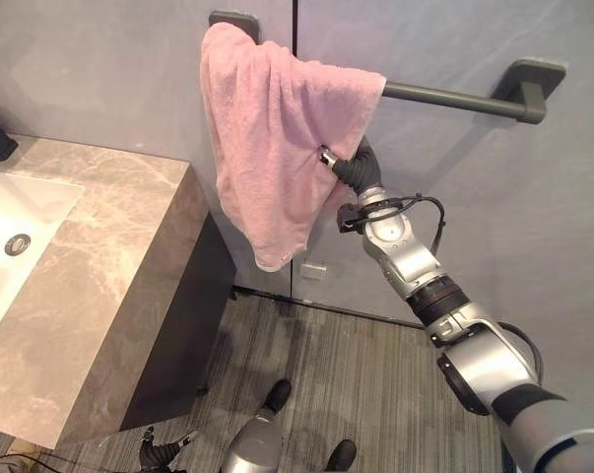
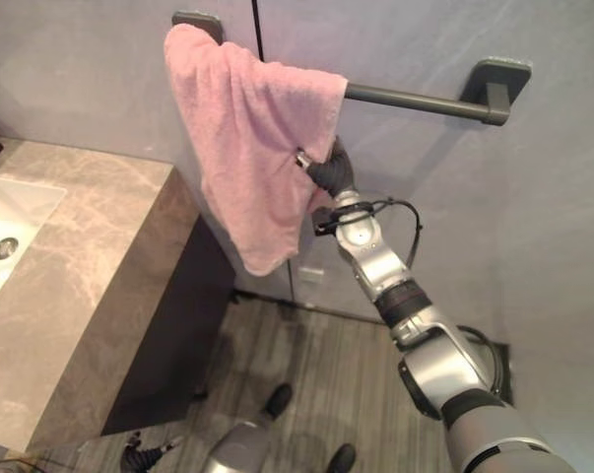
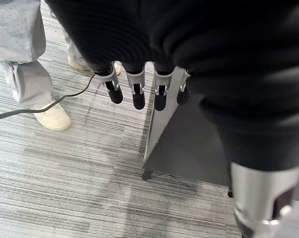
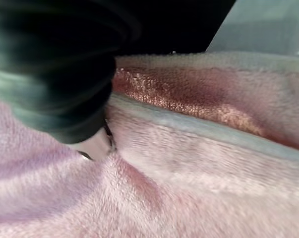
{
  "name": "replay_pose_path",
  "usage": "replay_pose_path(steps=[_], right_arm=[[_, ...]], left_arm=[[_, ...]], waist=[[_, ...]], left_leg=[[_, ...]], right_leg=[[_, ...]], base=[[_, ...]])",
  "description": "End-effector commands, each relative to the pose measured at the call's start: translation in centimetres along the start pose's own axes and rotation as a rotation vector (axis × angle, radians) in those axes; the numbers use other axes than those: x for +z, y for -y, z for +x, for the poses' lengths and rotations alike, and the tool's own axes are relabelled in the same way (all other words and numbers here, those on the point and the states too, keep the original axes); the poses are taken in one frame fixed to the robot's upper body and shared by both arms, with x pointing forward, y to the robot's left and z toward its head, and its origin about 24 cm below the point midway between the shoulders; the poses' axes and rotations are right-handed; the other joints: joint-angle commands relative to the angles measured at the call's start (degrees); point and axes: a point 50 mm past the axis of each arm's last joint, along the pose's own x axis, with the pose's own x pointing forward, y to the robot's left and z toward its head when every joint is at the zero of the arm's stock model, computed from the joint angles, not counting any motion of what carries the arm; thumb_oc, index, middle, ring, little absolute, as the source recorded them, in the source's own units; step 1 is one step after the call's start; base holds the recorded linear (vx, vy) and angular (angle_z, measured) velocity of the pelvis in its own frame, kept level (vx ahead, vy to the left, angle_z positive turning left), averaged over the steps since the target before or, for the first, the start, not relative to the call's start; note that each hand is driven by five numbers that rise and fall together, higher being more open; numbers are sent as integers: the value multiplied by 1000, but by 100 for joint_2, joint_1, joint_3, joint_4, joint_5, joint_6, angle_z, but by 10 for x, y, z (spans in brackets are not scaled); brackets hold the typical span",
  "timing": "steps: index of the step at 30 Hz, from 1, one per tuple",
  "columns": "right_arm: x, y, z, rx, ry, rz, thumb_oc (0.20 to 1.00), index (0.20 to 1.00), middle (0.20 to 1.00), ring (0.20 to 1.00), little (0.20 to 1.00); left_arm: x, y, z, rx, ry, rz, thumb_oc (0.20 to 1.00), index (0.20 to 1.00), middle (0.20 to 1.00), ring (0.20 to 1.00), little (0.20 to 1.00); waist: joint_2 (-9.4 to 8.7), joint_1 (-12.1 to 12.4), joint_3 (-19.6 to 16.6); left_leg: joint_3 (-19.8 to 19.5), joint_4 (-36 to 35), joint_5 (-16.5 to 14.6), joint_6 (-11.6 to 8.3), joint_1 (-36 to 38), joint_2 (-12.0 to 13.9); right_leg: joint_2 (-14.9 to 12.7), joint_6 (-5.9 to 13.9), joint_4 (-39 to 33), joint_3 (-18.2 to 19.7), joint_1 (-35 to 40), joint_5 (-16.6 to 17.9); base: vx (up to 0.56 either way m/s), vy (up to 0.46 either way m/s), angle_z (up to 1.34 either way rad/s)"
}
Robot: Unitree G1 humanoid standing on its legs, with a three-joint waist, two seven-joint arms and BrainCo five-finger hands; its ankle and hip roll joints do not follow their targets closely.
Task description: Put brush and paste in cup on sink, flatten towel.
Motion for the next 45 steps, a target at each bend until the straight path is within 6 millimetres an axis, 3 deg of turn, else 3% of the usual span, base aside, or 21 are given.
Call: replay_pose_path(steps=[1,7,18,26,30,34,35,39,42,45], right_arm=[[28,17,15,-49,99,-32,200,200,200,200,200],[12,46,6,-94,34,-96,200,200,200,200,200],[-2,96,-11,-234,-18,-151,200,200,200,200,200],[-10,97,-18,-254,-33,-132,200,200,200,200,200],[-16,86,-17,-223,-56,-118,200,200,200,200,200],[-25,60,-17,-173,-80,-63,200,200,200,200,200],[-26,56,-17,-167,-79,-52,200,200,200,200,200],[-24,45,-21,-153,-48,-18,200,200,200,200,200],[-21,48,-23,-177,-27,-24,200,200,200,200,200],[-24,49,-24,-200,-37,-28,200,200,200,200,200]], left_arm=[[-3,-12,5,24,-11,76,1000,1000,1000,1000,1000],[-10,-16,3,24,-32,92,1000,1000,1000,1000,1000],[-15,-11,0,3,-38,86,1000,1000,1000,1000,1000],[-17,-8,-2,-5,-47,77,1000,1000,1000,1000,1000],[-19,-6,-3,-11,-54,69,1000,1000,1000,1000,1000],[-17,-6,-3,-13,-42,58,1000,1000,1000,1000,1000],[-8,-5,-2,-13,1,50,1000,1000,1000,1000,1000],[65,-5,-5,-24,344,-32,1000,1000,1000,1000,1000],[121,-17,-23,-18,603,-200,1000,1000,1000,1000,1000],[156,-29,-37,-10,754,-317,1000,1000,1000,1000,1000]], waist=[[-76,12,-57],[-26,-199,-57],[34,-591,-62],[70,-765,-82],[79,-803,-94],[85,-775,-118],[87,-759,-119],[99,-694,-98],[85,-643,-95],[64,-632,-101]], left_leg=[[149,23,-722,157,279,9],[317,23,-743,108,364,105],[568,23,-777,48,472,250],[666,23,-789,25,516,314],[691,23,-794,24,531,323],[663,23,-815,41,564,311],[654,23,-820,44,567,306],[589,23,-833,55,573,282],[532,23,-849,59,560,266],[511,23,-860,59,564,262]], right_leg=[[-511,314,153,264,-148,-147],[-434,298,108,371,-151,-128],[-311,271,39,555,-167,-127],[-256,250,25,658,-193,-128],[-246,239,18,666,-191,-133],[-247,233,16,641,-141,-149],[-257,236,17,631,-130,-150],[-274,247,25,589,-100,-161],[-284,246,17,550,-76,-185],[-290,238,13,527,-46,-204]], base=[[1,-19,-5],[-5,-27,-13],[-2,-20,-19],[10,-18,-9],[0,0,0],[16,-1,-2],[0,0,0],[10,-13,9],[-3,-13,6],[0,0,0]])
